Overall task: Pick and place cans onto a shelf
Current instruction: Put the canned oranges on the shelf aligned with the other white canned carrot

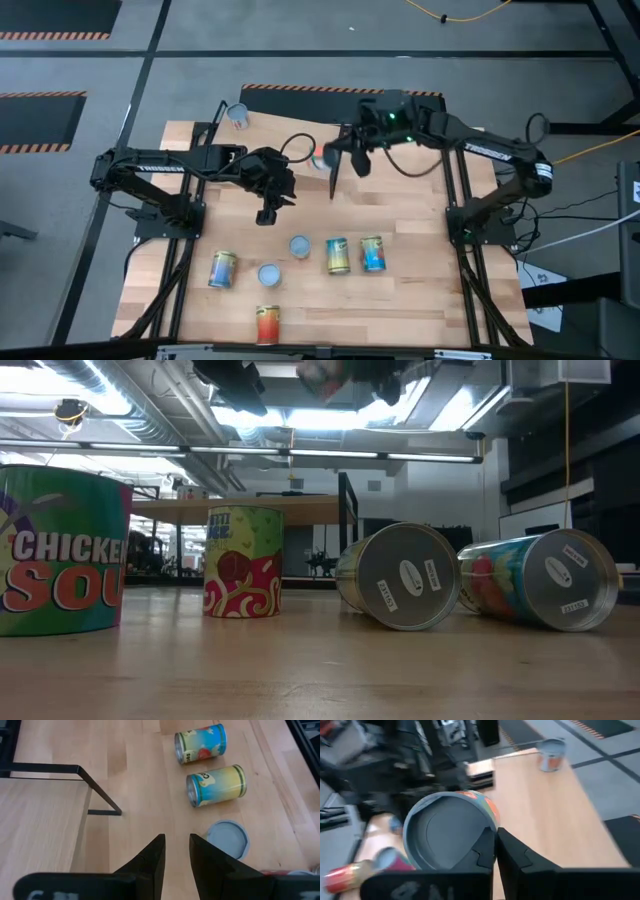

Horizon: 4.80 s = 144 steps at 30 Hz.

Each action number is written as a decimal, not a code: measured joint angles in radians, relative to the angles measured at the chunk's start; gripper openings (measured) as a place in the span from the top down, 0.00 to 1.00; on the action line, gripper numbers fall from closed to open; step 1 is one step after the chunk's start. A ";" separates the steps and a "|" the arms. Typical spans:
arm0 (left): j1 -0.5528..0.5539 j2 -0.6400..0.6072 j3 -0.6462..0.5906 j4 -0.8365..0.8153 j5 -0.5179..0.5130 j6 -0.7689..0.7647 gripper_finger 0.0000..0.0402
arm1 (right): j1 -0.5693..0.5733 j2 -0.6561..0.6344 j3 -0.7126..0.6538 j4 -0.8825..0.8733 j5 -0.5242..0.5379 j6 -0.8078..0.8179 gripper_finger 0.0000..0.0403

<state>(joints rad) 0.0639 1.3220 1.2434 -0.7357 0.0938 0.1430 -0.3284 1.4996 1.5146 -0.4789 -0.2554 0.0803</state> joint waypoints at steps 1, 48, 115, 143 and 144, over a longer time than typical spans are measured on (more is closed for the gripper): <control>0.000 0.000 0.000 0.000 0.000 0.000 0.80 | -0.016 0.017 0.008 0.001 0.000 -0.012 0.97; 0.000 0.000 0.000 0.004 -0.003 0.000 0.80 | -0.153 0.260 0.021 -0.091 -0.034 -0.037 0.95; 0.000 0.000 0.000 0.004 -0.060 -0.002 0.80 | -0.166 0.259 0.020 -0.018 0.166 -0.010 0.95; 0.000 0.000 0.000 0.004 -0.060 -0.002 0.80 | -0.171 0.258 0.020 -0.031 -0.008 -0.033 0.94; 0.000 0.000 0.000 0.004 -0.060 -0.002 0.80 | -0.175 0.259 0.020 -0.032 -0.020 -0.033 0.94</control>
<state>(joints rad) 0.0643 1.3220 1.2434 -0.7317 0.0341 0.1413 -0.5030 1.7582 1.5349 -0.5105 -0.2755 0.0472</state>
